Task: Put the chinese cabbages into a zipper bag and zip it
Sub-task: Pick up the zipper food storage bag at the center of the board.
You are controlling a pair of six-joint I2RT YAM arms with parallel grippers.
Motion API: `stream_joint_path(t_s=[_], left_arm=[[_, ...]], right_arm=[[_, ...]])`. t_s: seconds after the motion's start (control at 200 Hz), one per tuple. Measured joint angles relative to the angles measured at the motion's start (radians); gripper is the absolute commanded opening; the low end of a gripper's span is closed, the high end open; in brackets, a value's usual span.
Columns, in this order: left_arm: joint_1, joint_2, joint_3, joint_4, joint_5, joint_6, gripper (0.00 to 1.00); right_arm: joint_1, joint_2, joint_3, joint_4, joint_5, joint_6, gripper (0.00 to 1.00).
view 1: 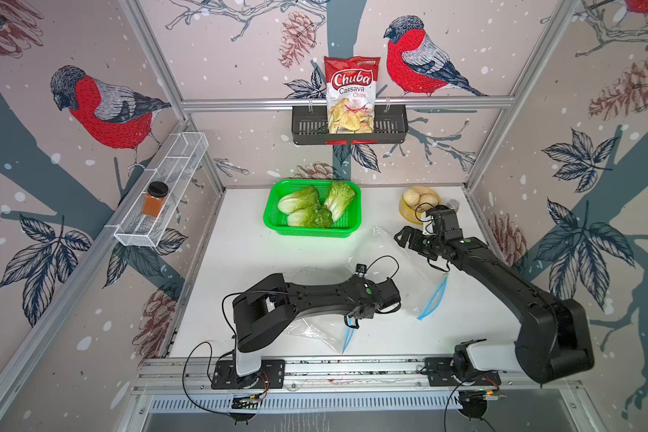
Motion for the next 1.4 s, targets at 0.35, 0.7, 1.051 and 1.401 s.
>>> stream_joint_path(t_s=[0.35,0.7,1.051,1.401], left_arm=[[0.005,0.010,-0.002,-0.032,-0.034,-0.025,0.38],[0.021,-0.006,-0.060,-0.011,-0.033,-0.025,0.21],[0.050,-0.031,-0.080,0.024,-0.054,-0.005,0.00],[0.098,-0.210,-0.112,0.036,-0.136,0.047,0.00]], right_arm=[[0.008,0.003,0.000,0.000,-0.005,0.000,1.00],[0.009,0.016,-0.003,0.000,-0.005,0.001,1.00],[0.033,-0.012,-0.004,-0.008,-0.012,0.005,1.00],[0.153,-0.046,0.015,-0.060,-0.080,0.058,1.00]])
